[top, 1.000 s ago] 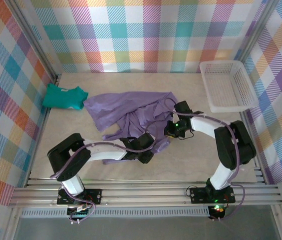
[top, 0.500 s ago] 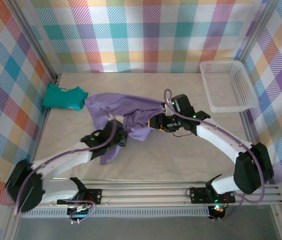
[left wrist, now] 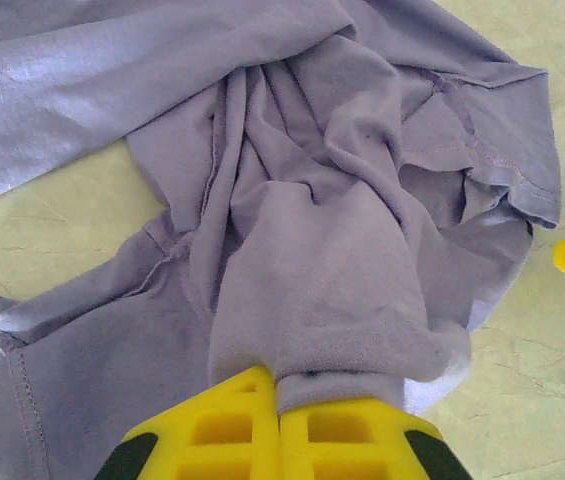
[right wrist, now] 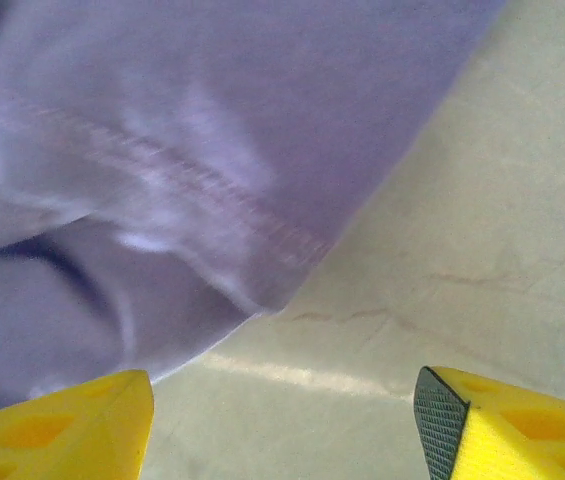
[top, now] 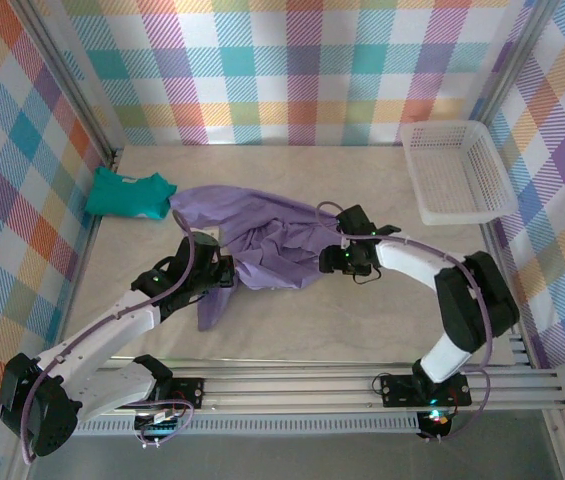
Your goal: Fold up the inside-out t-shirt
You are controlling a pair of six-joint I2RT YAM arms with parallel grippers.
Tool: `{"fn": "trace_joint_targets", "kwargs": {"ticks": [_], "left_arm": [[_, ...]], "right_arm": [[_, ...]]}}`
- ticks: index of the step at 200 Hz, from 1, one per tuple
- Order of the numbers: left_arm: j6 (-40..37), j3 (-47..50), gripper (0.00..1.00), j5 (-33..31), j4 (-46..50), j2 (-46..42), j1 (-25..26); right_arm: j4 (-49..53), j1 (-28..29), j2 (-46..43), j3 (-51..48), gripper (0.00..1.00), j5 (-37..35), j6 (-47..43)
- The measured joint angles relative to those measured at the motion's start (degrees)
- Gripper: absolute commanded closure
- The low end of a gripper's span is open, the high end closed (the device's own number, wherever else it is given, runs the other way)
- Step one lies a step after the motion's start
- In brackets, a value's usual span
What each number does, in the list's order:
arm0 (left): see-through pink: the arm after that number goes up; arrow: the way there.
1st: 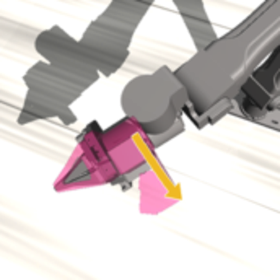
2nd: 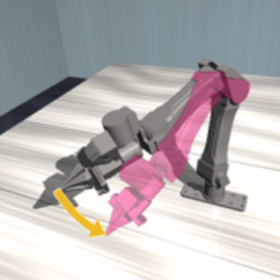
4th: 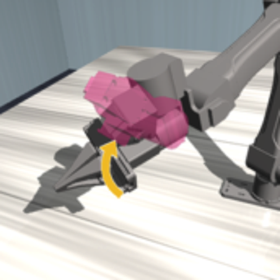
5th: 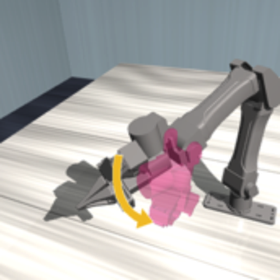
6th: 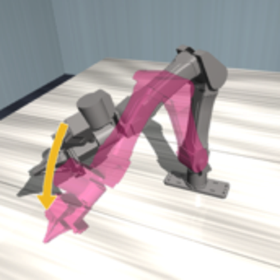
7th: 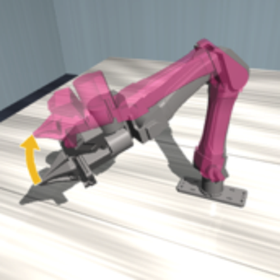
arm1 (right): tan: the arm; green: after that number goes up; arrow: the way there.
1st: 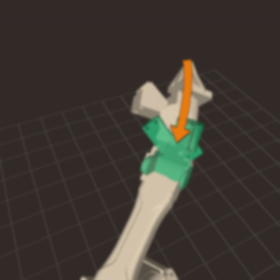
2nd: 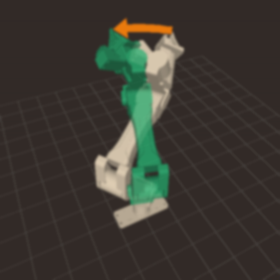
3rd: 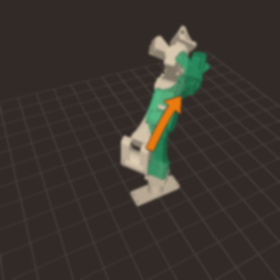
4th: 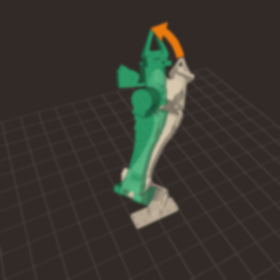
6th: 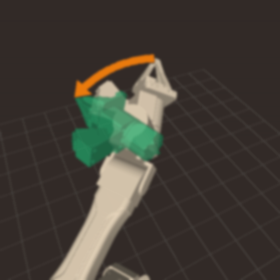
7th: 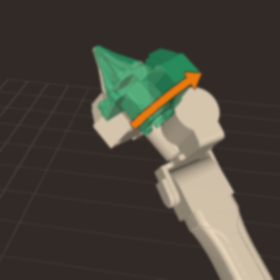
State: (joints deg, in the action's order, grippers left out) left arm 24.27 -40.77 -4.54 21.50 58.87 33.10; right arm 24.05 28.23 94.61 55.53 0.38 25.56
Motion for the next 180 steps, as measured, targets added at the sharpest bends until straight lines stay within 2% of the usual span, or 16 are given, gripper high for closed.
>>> {"fn": "trace_joint_targets", "kwargs": {"ticks": [10, 30, 44, 55, 73, 85, 115, 138, 156, 180], "left_arm": [[0.07, 0.00, 1.00, 0.20, 0.11, -0.13, -0.02], [0.17, 0.00, 1.00, 0.24, 0.11, -0.31, -0.04], [0.17, 0.00, 1.00, 0.24, 0.26, -0.57, -0.15], [0.17, 0.00, 1.00, 0.22, 0.61, -0.94, -0.31], [0.17, -0.33, 1.00, 0.50, 1.40, -2.08, -0.83], [0.17, -1.60, 1.00, 0.92, 2.58, -3.19, -1.38], [0.11, -9.11, 1.00, 1.99, 5.35, -6.95, -2.16], [-0.98, -18.43, 1.00, 1.64, 7.63, -9.25, -2.29], [-2.47, -25.92, 1.00, 0.00, 8.90, -10.34, -2.43], [-4.61, -31.95, 1.00, -3.58, 10.01, -10.58, -2.51]], "right_arm": [[-1.03, -0.57, 2.51, 0.98, 0.38, 0.04, -0.35], [-2.89, -1.90, 7.98, 4.59, 0.64, 0.50, -0.74], [-2.19, -3.39, 9.57, 6.78, 0.87, 2.36, -0.42], [-4.28, -4.55, 10.99, 8.81, 0.94, 4.59, -0.52], [-6.21, -6.27, 9.86, 9.77, 0.99, 7.26, -0.55], [-5.77, -7.58, 5.25, 8.81, 1.00, 8.68, -0.57], [-1.44, -9.60, -17.14, 8.26, 1.00, 11.15, -0.85], [3.45, -10.05, -31.21, 14.99, 1.00, 11.30, -1.51], [6.73, -10.03, -35.39, 22.29, 1.00, 11.37, -2.23], [9.14, -10.03, -35.93, 28.50, 0.97, 11.23, -2.34]]}}
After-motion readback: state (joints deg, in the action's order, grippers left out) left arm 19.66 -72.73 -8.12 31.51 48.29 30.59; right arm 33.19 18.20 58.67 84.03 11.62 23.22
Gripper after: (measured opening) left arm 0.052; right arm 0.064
